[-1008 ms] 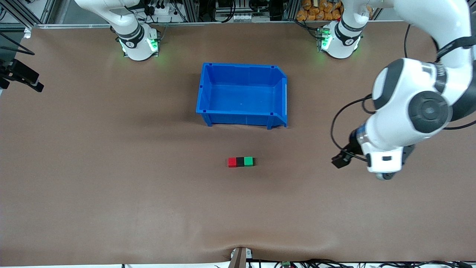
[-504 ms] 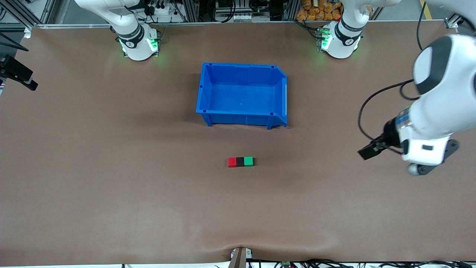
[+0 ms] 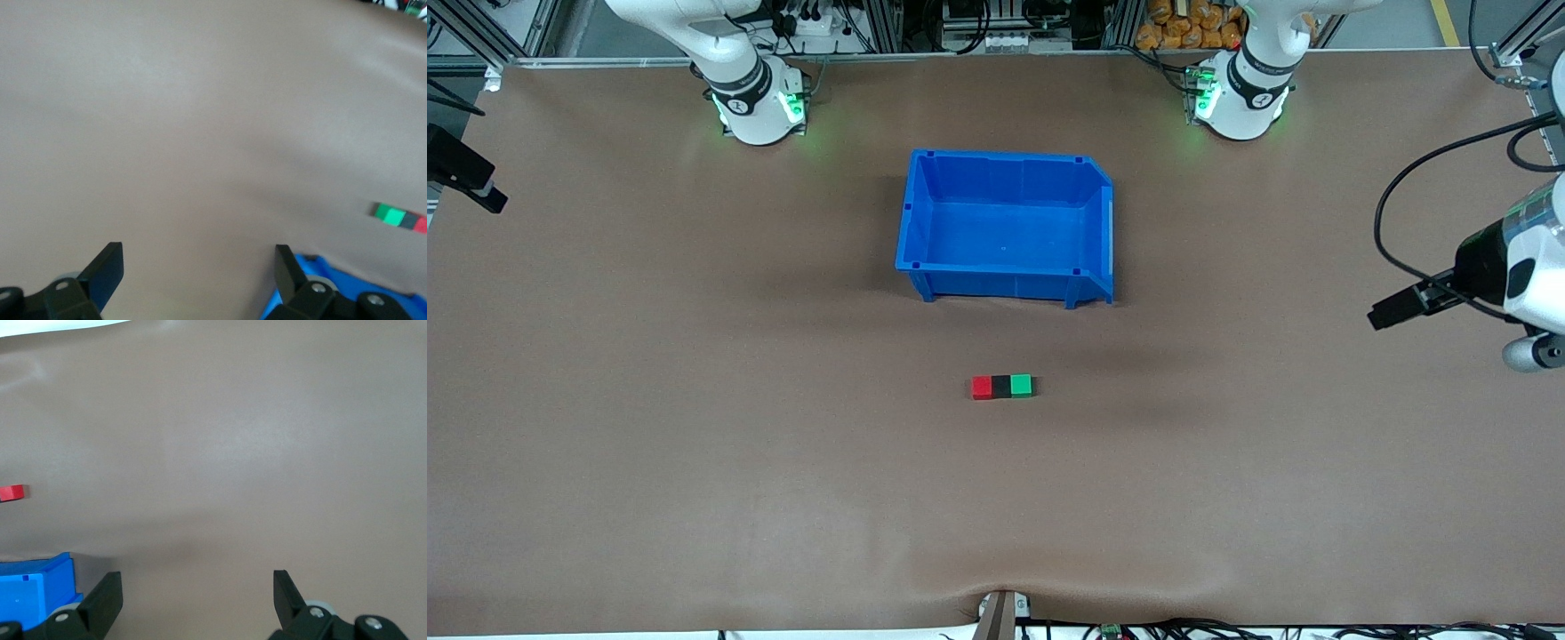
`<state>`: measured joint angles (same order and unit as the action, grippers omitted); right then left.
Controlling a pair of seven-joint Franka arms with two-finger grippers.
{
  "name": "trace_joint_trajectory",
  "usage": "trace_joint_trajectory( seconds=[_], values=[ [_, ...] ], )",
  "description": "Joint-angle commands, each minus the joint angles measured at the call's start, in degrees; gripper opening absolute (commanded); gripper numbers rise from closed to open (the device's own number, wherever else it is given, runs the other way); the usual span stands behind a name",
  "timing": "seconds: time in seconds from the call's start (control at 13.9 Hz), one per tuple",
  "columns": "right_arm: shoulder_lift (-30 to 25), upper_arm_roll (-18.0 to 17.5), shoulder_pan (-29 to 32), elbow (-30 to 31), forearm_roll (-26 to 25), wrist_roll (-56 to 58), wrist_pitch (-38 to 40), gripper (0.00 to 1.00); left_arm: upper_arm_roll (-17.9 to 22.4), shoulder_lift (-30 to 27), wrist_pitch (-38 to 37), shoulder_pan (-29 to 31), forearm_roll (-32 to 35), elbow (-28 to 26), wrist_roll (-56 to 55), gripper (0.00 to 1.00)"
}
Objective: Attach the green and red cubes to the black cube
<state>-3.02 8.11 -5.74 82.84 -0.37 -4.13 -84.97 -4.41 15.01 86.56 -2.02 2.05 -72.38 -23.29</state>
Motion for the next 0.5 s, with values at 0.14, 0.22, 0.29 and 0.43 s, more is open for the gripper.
trace_joint_trajectory(
  seconds=[0.14, 0.22, 0.29, 0.43],
  values=[
    [0.6, 0.0, -0.2, -1.4, -0.8, -0.8, 0.9, 1.0, -1.6, -19.9, 7.4, 4.6, 0.0, -25.2, 5.5, 1.0],
    [0.6, 0.0, -0.1, -1.4, -0.8, -0.8, 0.9, 1.0, -1.7, -20.9, 6.0, 4.4, 0.0, -25.7, 5.5, 1.0],
    [0.6, 0.0, 0.1, -1.4, -0.8, -0.8, 0.9, 1.0, -1.7, -21.4, 4.3, 3.8, 0.0, -25.7, 5.1, 1.0],
    [1.3, 0.0, -0.1, -1.3, -0.8, -0.8, 0.9, 1.0, -1.9, -23.5, 2.1, 2.4, 0.0, -26.9, 4.6, 1.0]
  ],
)
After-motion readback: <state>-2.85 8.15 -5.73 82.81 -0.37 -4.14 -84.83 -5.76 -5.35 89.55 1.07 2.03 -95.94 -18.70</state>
